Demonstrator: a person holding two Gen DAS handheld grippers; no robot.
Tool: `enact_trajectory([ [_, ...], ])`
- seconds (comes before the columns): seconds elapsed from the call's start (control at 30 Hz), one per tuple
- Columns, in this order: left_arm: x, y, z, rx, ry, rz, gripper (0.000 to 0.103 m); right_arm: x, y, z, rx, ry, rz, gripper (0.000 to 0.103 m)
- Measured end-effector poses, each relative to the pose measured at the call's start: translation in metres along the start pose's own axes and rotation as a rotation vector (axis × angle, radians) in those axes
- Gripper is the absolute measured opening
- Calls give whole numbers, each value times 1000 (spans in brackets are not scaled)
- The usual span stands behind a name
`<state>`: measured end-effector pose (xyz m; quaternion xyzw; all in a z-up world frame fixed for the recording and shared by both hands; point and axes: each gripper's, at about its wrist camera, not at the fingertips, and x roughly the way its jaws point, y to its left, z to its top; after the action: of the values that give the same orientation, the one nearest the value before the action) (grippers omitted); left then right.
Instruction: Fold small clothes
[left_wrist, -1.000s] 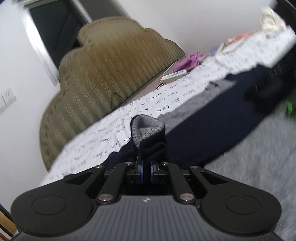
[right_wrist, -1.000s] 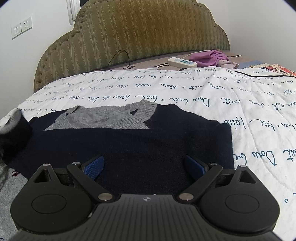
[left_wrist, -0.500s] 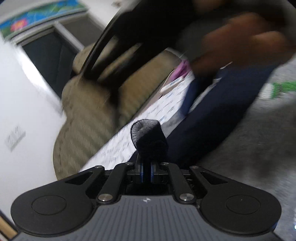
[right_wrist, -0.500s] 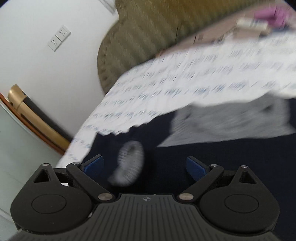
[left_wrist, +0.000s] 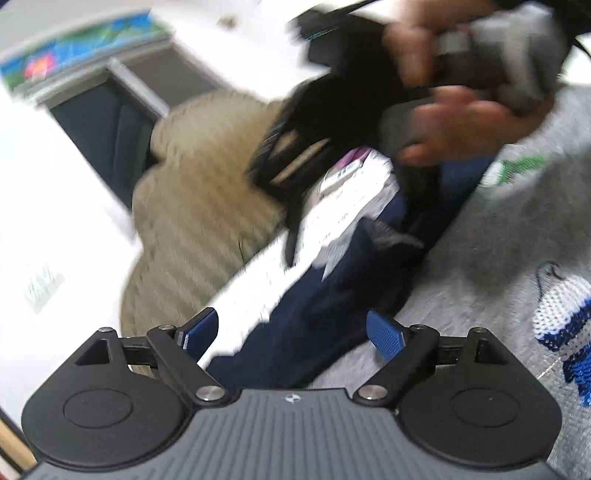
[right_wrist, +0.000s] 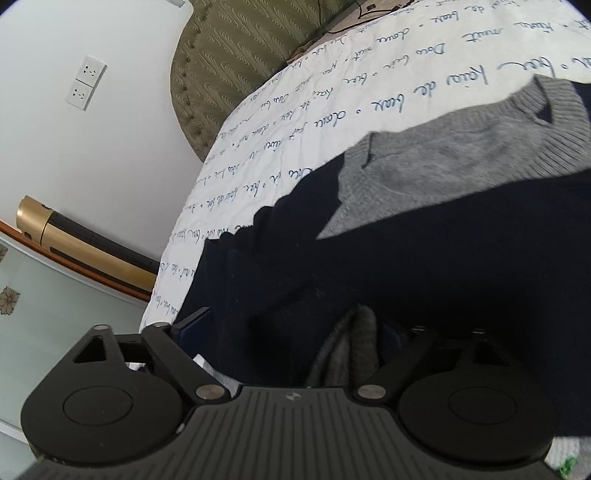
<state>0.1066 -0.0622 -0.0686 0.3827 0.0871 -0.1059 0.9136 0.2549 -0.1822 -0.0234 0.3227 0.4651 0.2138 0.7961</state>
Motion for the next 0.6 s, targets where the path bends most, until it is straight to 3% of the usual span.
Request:
enact_trajectory([
  [0.17, 10, 35, -1, -278, 123, -163, 88, 0, 4, -13, -92, 3, -56, 71],
  [0.2, 13, 39, -3, -335, 139, -199, 88, 1, 6, -16, -126, -5, -73, 52],
  [0.23, 16, 42, -5, -382, 157, -222, 88, 3, 11, -19, -166, -4, -104, 22],
  [0.27, 19, 43, -10, -413, 181, -232, 88, 5, 11, -19, -179, 7, -113, 17],
  [0.37, 25, 43, -21, -480, 247, -230, 88, -4, 12, -13, -210, -8, -105, 16],
  [0.47, 23, 52, -22, -523, 243, -232, 88, -30, 9, 3, -203, -61, -88, 16],
  [0.6, 21, 52, -24, -528, 249, -247, 88, -80, -9, 28, -205, -130, -145, 16],
])
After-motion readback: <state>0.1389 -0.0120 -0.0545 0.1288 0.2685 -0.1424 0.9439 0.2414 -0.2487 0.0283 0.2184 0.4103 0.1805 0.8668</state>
